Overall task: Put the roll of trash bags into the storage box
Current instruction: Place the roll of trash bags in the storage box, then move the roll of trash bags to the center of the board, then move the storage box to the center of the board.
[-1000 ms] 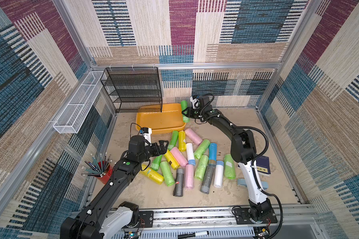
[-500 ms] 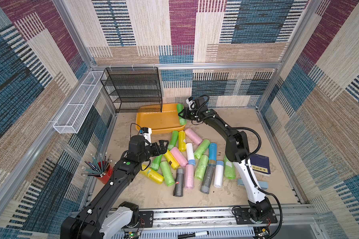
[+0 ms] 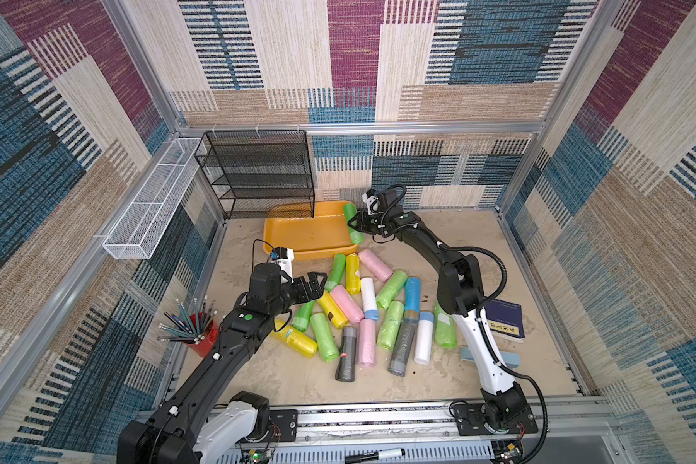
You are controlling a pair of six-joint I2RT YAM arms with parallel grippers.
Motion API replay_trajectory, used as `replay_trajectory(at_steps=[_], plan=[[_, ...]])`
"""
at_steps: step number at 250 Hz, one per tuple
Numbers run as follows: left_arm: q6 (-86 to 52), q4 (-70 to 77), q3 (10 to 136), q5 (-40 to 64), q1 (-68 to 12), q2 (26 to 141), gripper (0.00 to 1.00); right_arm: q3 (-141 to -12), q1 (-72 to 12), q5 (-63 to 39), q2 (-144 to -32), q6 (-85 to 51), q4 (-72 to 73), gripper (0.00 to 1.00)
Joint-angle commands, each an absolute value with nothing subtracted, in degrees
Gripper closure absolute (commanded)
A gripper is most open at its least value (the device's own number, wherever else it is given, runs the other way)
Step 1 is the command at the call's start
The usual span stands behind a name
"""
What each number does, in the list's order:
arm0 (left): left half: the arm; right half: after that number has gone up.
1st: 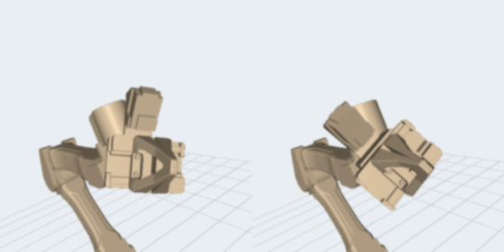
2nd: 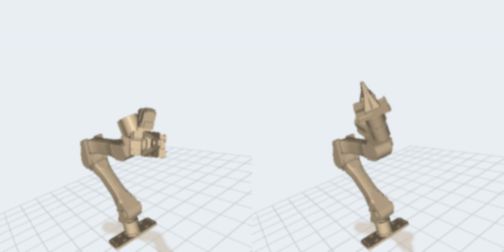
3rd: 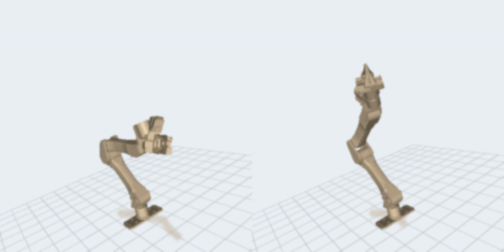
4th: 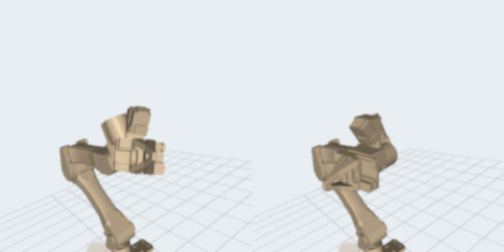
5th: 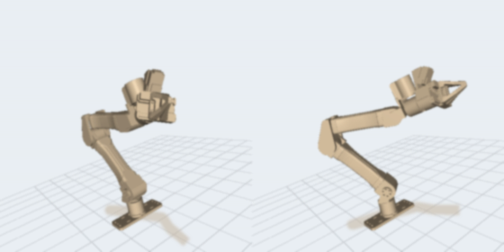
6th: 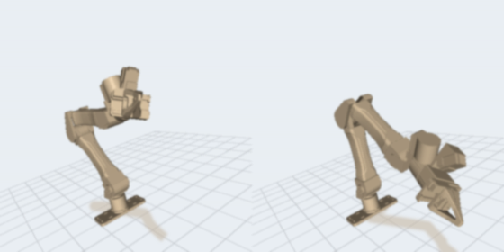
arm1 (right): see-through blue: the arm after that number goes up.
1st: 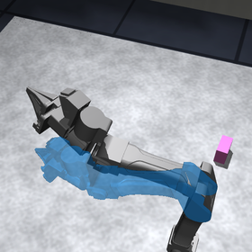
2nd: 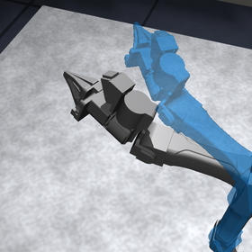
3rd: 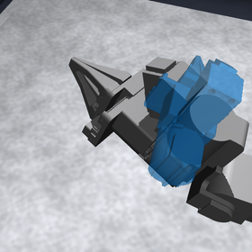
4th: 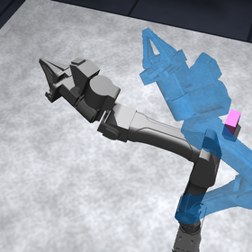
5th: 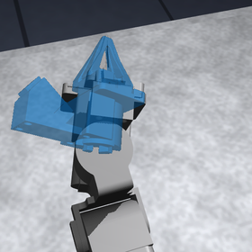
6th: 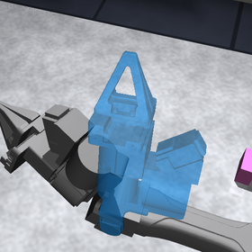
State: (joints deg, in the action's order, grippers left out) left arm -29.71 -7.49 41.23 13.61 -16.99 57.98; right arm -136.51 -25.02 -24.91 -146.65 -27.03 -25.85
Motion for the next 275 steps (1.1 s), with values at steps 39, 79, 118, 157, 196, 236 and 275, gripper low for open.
replay_trajectory(at_steps=[39, 79, 118, 157, 196, 236, 275], plan=[[-28.65, -7.82, 41.31, 12.83, -16.90, 57.56, 0.01, -137.95, -25.49, -26.95, -148.30, -30.35, -22.32, 0.51], [-28.53, -8.40, 41.31, 12.70, -16.86, 57.31, 0.01, -138.42, -25.48, -29.39, -149.45, -31.82, -21.52, 0.48], [-28.41, -8.81, 41.14, 12.31, -16.94, 56.73, 0.01, -138.34, -25.42, -26.73, -148.46, -30.34, -22.74, 0.47], [-28.38, -9.03, 41.05, 12.05, -16.85, 55.99, 0.02, -138.34, -25.48, -22.70, -146.70, -27.80, -24.90, 0.47], [-28.22, -9.16, 40.83, 11.69, -16.89, 55.39, 0.01, -138.37, -25.48, -15.91, -146.03, -25.28, -29.16, 0.51], [-28.27, -8.90, 40.61, 11.60, -16.84, 55.55, 0.02, -139.17, -25.57, -14.68, -147.24, -23.07, -31.43, 0.55], [-28.60, -8.10, 40.34, 12.28, -16.86, 56.55, 0.01, -140.10, -25.81, -13.10, -148.27, -22.86, -33.55, 0.58]])
